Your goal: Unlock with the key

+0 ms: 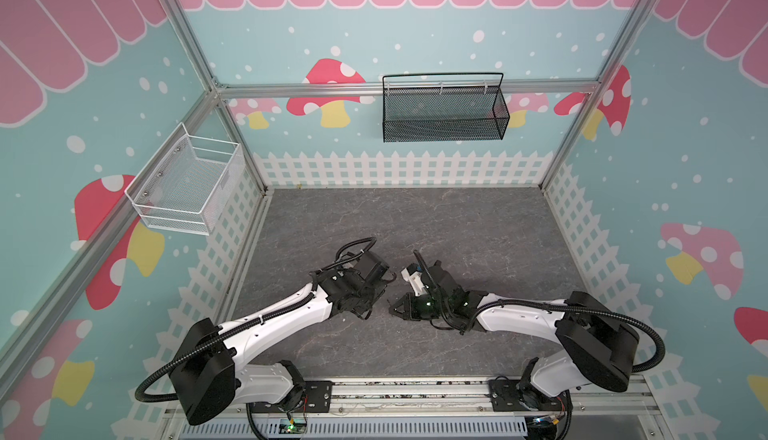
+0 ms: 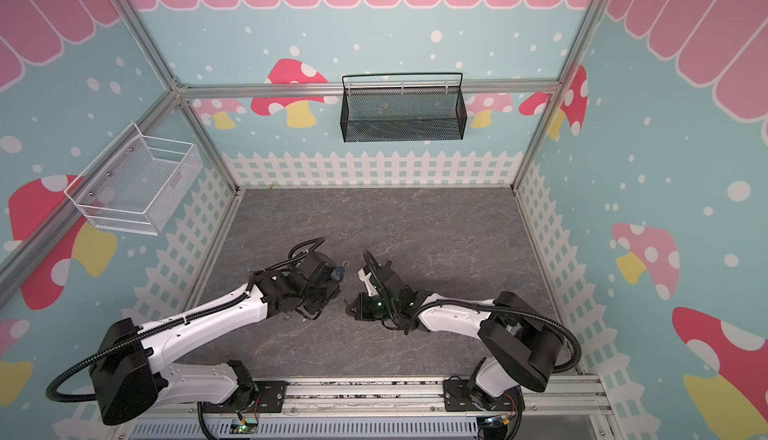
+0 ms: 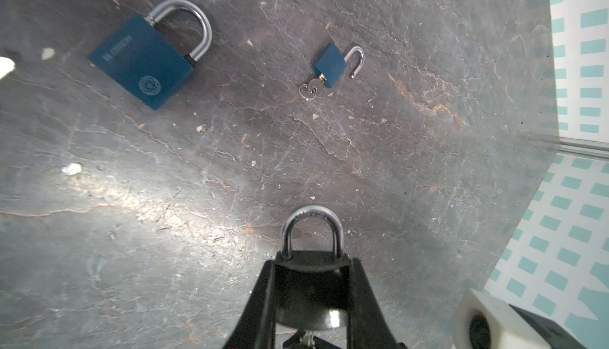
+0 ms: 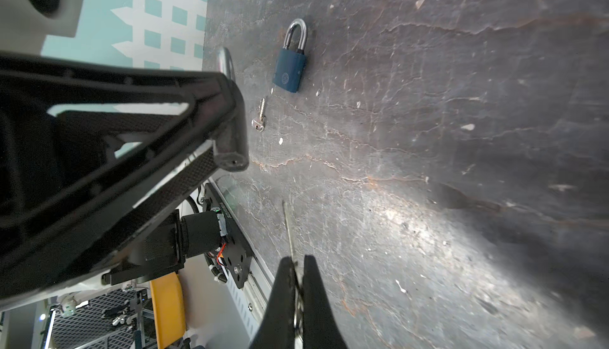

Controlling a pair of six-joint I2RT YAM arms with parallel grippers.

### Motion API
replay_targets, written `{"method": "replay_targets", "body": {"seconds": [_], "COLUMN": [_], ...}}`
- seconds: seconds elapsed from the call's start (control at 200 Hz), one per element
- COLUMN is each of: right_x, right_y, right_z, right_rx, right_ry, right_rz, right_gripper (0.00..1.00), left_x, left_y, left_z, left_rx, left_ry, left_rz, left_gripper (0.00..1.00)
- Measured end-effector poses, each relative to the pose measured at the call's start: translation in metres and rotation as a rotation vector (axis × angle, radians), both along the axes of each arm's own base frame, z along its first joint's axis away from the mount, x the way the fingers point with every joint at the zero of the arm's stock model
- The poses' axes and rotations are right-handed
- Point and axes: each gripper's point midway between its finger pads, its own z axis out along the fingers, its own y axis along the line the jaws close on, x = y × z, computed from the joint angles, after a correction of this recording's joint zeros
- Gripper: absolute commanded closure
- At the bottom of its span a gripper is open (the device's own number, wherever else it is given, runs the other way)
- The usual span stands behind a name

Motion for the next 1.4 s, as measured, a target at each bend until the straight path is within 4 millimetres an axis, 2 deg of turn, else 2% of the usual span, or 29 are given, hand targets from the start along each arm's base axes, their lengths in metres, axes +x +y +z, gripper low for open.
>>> {"method": "replay_targets", "body": {"seconds": [0.305, 0.5, 0.73, 1.066, 1.401], "right_x": [-0.005, -0.002, 0.001, -0.005, -0.002], "right_y": [0.028, 0.028, 0.029, 0.033, 0.033], "right_z": [0.015, 0.007, 0.011, 0.003, 0.01], "right_rx": [0.142, 0.136, 0.152, 0.138, 0.149], "right_ry": [0.04, 0.056, 0.044, 0.059, 0.037], "right_rz": [-0.013, -0.038, -0.05, -0.041, -0.057], "right_gripper": [1.0, 1.0, 1.0, 1.0, 1.0], "left_x": [-0.002, -0.006, -0.009, -0.006, -0.004], "left_y": [0.012, 0.014, 0.016, 0.014, 0.013], "left_z": [0.003, -0.002, -0.003, -0.002, -0.001], "left_rx": [0.086, 0.127, 0.145, 0.146, 0.146], "left_ry": [0.041, 0.073, 0.084, 0.084, 0.08], "left_rz": [-0.063, -0.108, -0.127, -0.129, -0.132], "left_gripper": [1.0, 1.0, 1.0, 1.0, 1.0]}}
